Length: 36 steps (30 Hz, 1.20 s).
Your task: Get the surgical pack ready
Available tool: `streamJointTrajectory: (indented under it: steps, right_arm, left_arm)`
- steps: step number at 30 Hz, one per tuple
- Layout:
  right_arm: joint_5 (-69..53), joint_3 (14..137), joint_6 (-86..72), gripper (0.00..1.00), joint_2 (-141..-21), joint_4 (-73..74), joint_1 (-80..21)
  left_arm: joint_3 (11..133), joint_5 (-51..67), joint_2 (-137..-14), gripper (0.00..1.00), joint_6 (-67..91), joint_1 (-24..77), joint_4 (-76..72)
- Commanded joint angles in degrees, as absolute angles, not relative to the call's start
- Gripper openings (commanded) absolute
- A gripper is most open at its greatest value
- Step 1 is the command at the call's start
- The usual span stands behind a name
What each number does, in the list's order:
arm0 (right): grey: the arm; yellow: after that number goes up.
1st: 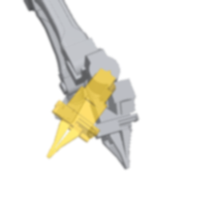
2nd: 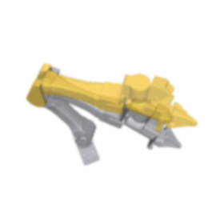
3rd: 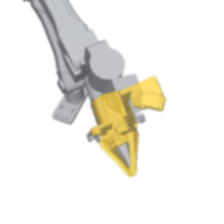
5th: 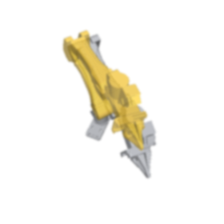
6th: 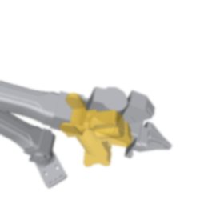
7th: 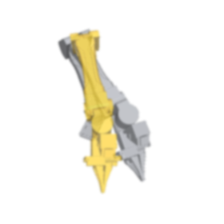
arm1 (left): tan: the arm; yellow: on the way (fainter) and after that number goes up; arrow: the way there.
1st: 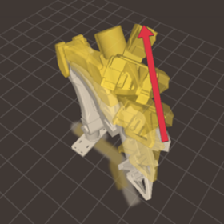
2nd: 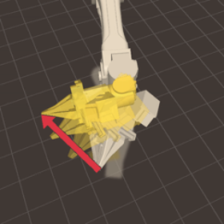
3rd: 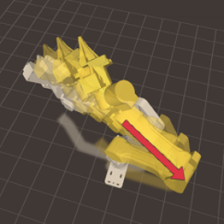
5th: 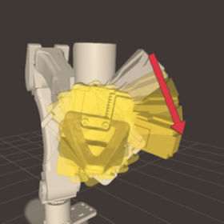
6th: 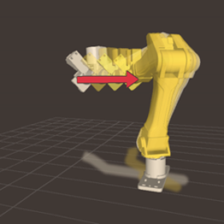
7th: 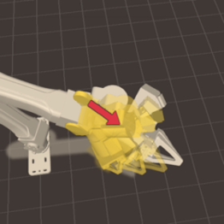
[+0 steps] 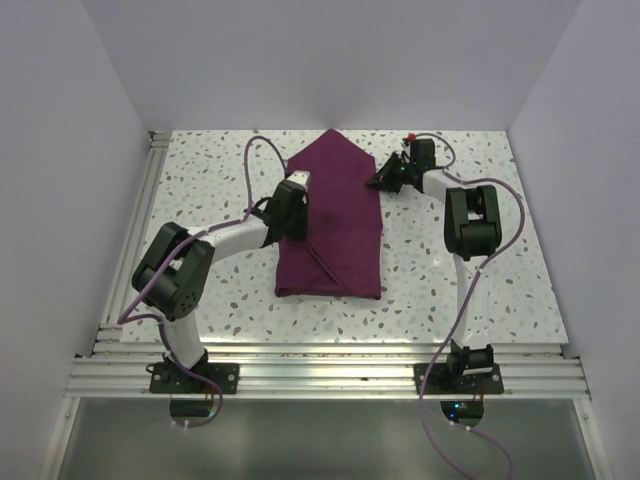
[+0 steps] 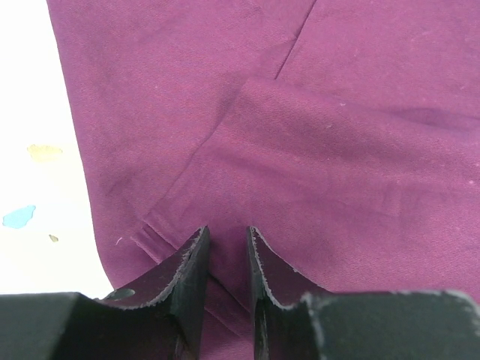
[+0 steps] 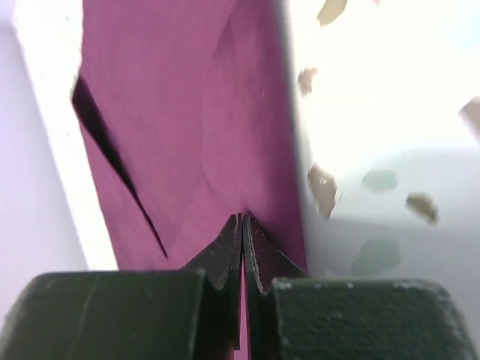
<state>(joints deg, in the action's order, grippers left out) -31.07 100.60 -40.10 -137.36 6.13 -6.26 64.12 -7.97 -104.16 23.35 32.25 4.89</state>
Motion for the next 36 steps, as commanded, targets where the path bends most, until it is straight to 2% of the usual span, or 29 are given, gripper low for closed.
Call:
streamJointTrajectory:
  steps: [1, 9, 16, 22, 26, 31, 36]
  right_arm:
    - [-30.9, 102.8, -45.5, 0.0, -140.0, -1.2, -4.4]
    - [-28.3, 110.1, -51.5, 0.0, -148.4, -4.6, -3.0]
    - [-25.3, 112.6, -53.0, 0.0, -150.4, -5.5, -2.5]
    - [-25.1, 116.4, -49.0, 0.2, -149.0, -2.1, -2.5]
    - [-29.3, 121.7, -46.9, 0.24, -148.5, -0.2, -2.2]
    - [-34.1, 113.2, -47.0, 0.24, -140.3, -5.6, -2.3]
    - [-37.0, 100.2, -46.0, 0.16, -131.8, -8.0, -2.3]
  left_arm:
    - [64.0, -6.9, -104.8, 0.29, 23.3, 31.9, 3.8]
    - [63.7, -7.9, -105.1, 0.27, 23.3, 32.0, 3.5]
    - [62.7, -11.8, -102.3, 0.28, 23.8, 31.7, 3.8]
    - [61.1, -11.2, -96.7, 0.45, 25.1, 27.9, 4.4]
    - [62.3, -11.2, -93.5, 0.51, 25.7, 25.8, 5.8]
    - [65.5, -3.6, -95.5, 0.52, 27.4, 20.0, 4.7]
    - [72.7, 0.0, -102.9, 0.47, 25.9, 17.6, 5.3]
